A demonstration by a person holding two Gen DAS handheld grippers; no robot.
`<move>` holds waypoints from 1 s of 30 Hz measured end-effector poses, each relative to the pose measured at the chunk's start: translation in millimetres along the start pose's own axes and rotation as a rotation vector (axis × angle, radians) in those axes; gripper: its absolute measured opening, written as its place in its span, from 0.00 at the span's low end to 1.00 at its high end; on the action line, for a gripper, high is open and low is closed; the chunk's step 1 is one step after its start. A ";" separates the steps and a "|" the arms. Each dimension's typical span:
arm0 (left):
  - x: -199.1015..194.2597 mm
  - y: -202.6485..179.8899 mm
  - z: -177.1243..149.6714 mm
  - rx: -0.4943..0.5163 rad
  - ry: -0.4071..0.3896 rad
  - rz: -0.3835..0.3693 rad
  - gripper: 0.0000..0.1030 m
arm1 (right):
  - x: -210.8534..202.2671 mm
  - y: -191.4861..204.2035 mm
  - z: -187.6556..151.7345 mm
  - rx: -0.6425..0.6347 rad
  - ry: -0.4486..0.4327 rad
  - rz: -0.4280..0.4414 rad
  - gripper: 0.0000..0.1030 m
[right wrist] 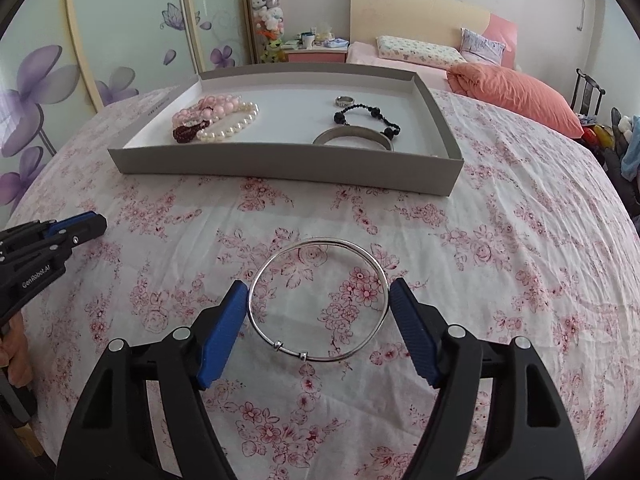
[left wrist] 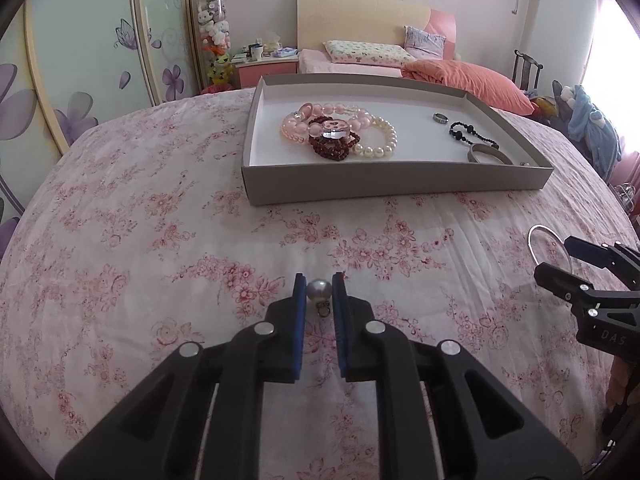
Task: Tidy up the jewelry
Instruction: 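Carry the pearl earring and silver bangle toward the gray tray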
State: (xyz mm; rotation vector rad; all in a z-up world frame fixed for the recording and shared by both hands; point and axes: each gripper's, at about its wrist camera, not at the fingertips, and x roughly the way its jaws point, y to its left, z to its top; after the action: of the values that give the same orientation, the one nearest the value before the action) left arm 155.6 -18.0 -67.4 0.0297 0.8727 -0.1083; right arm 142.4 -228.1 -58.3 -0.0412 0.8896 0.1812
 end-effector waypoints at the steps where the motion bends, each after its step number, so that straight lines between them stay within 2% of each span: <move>1: -0.5 -0.1 0.2 0.001 -0.003 0.004 0.13 | -1.3 0.1 1.0 0.002 -0.006 0.002 0.70; 7: -9.8 -1.7 3.4 0.009 -0.051 0.059 0.13 | -15.3 2.2 8.0 0.019 -0.083 0.001 0.71; 17: -32.7 -10.0 19.7 0.039 -0.177 0.159 0.13 | -44.7 7.5 24.5 0.032 -0.269 -0.025 0.71; 30: -53.1 -17.9 52.0 0.001 -0.305 0.150 0.13 | -73.6 21.3 47.6 -0.014 -0.504 -0.064 0.71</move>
State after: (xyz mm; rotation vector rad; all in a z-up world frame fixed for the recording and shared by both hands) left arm 159.4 -35.0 7.0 0.0779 0.5636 0.0274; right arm 130.0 -212.2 29.6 -0.0343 0.3842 0.1294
